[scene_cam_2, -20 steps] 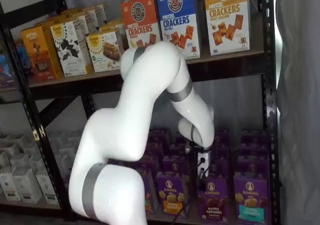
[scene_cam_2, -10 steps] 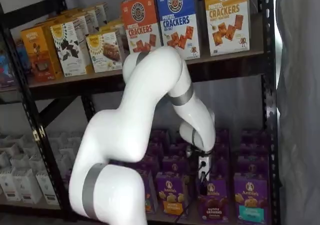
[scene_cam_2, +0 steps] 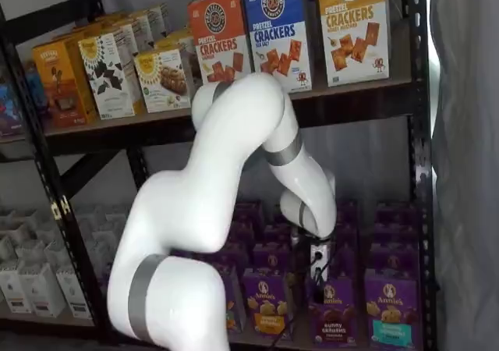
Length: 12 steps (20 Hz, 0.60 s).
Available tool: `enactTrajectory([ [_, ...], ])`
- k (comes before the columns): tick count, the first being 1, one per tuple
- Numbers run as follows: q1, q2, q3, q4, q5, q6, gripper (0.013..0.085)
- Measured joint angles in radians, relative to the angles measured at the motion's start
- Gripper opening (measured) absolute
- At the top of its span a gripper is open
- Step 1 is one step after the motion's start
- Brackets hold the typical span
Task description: Pick up the purple box with a brown patch in the center, on the bottom shelf, the fifth box from the left
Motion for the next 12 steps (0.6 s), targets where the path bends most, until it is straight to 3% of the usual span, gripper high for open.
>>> enactTrajectory([
  [12, 0.002, 0.036, -0.019, -0.041, -0.052, 0.035, 0.0850],
])
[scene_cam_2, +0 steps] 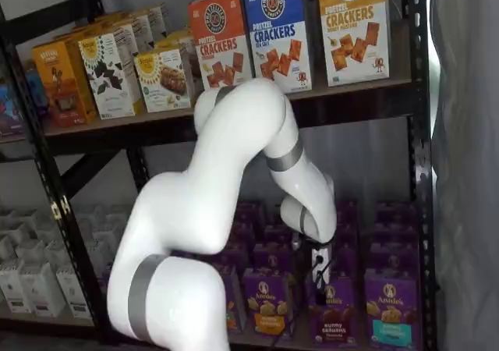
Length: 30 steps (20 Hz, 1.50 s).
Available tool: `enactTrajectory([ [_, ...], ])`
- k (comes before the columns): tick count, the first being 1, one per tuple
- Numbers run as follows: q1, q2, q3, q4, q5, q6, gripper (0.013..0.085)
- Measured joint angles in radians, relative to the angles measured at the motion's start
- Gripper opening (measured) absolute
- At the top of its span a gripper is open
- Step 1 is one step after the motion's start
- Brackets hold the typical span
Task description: Pick up the purple box with a brown patch in the center, on the bottom shelf, the fifth box from the left
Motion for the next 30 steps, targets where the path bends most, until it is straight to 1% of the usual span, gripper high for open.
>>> enactTrajectory([
  [7, -0.004, 0.004, -0.007, -0.017, 0.002, 0.012, 0.0850],
  [9, -0.005, 0.003, -0.004, -0.029, -0.003, 0.022, 0.0770],
  [10, -0.005, 0.002, -0.002, -0.031, -0.007, 0.023, 0.0770],
  [11, -0.005, 0.001, 0.000, -0.033, -0.009, 0.024, 0.0730],
  [12, -0.006, 0.001, 0.001, -0.034, -0.012, 0.025, 0.0730],
  [13, -0.006, 0.000, 0.003, -0.033, -0.015, 0.023, 0.0690],
  [14, -0.006, -0.001, 0.005, -0.031, -0.016, 0.021, 0.0690],
  [15, -0.007, -0.002, 0.007, -0.027, -0.017, 0.017, 0.0650],
  [16, -0.007, -0.003, 0.008, -0.023, -0.018, 0.013, 0.0650],
  [17, -0.007, -0.006, 0.012, -0.017, -0.020, 0.007, 0.0610],
  [18, -0.007, -0.007, 0.014, -0.014, -0.024, 0.005, 0.0610],
  [19, -0.006, -0.008, 0.018, -0.011, -0.029, 0.002, 0.0570],
  [24, -0.003, -0.014, 0.030, -0.016, -0.045, 0.008, 0.0570],
  [25, -0.002, -0.015, 0.032, -0.016, -0.046, 0.009, 0.0530],
  [26, -0.002, -0.017, 0.035, -0.015, -0.047, 0.008, 0.0530],
  [27, -0.001, -0.018, 0.037, -0.015, -0.047, 0.009, 0.0490],
  [28, -0.001, -0.019, 0.038, -0.015, -0.048, 0.009, 0.0490],
  [29, 0.000, -0.020, 0.040, -0.016, -0.047, 0.011, 0.0450],
  [30, 0.000, -0.021, 0.041, -0.017, -0.046, 0.012, 0.0450],
])
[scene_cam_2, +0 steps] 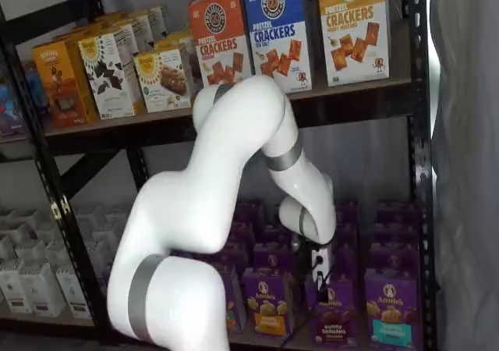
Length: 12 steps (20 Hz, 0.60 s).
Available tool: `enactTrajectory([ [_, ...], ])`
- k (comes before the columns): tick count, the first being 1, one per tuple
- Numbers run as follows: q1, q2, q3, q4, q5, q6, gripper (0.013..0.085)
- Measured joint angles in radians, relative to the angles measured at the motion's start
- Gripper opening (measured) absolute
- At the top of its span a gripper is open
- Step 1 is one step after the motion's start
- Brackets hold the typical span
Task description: Pick up the purple box with a brown patch in the center, on the bottom shelf, the fifth box from the left
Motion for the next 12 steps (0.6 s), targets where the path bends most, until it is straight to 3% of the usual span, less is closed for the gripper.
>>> enactTrajectory([
  [1, 0.000, -0.001, 0.002, -0.001, 0.000, 0.001, 0.0410],
  [7, 0.003, -0.004, 0.012, -0.006, -0.006, 0.008, 0.0410],
  [12, 0.004, -0.009, 0.021, 0.004, -0.008, 0.000, 0.0290],
])
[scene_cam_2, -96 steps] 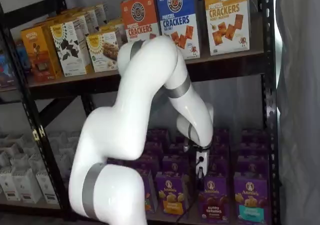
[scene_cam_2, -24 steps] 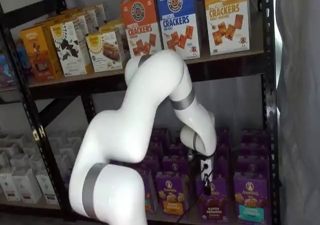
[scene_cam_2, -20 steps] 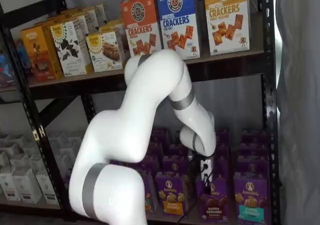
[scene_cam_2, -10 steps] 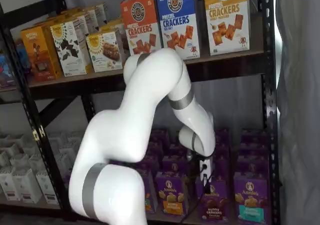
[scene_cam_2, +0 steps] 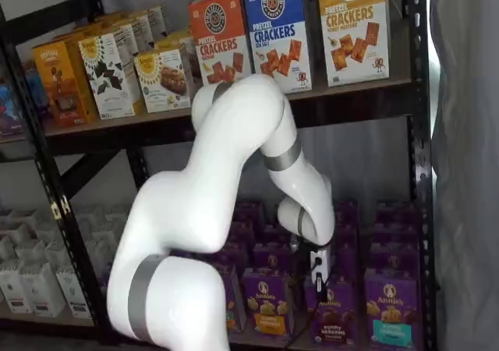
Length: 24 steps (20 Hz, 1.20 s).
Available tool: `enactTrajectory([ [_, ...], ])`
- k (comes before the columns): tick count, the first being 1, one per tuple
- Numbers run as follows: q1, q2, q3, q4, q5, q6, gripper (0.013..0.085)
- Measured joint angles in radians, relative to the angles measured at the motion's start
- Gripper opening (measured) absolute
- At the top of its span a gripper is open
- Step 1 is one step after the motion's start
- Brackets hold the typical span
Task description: Pick up the purple box with a brown patch in the center, on the bottom shelf, the fifth box from the left
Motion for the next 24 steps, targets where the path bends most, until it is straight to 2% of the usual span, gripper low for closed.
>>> enactTrajectory([
  [8, 0.006, -0.037, 0.051, 0.017, -0.012, -0.011, 0.0290],
  [10, 0.011, -0.060, 0.083, 0.006, -0.022, 0.003, 0.0290],
  [13, 0.018, -0.106, 0.144, -0.042, -0.025, 0.054, 0.0290],
  [16, 0.027, -0.155, 0.202, -0.070, -0.016, 0.089, 0.0290],
  [19, 0.044, -0.232, 0.292, -0.094, -0.015, 0.127, 0.0290],
  [21, 0.054, -0.279, 0.346, -0.094, -0.020, 0.136, 0.0290],
  [24, 0.072, -0.365, 0.432, -0.065, -0.014, 0.127, 0.0290],
])
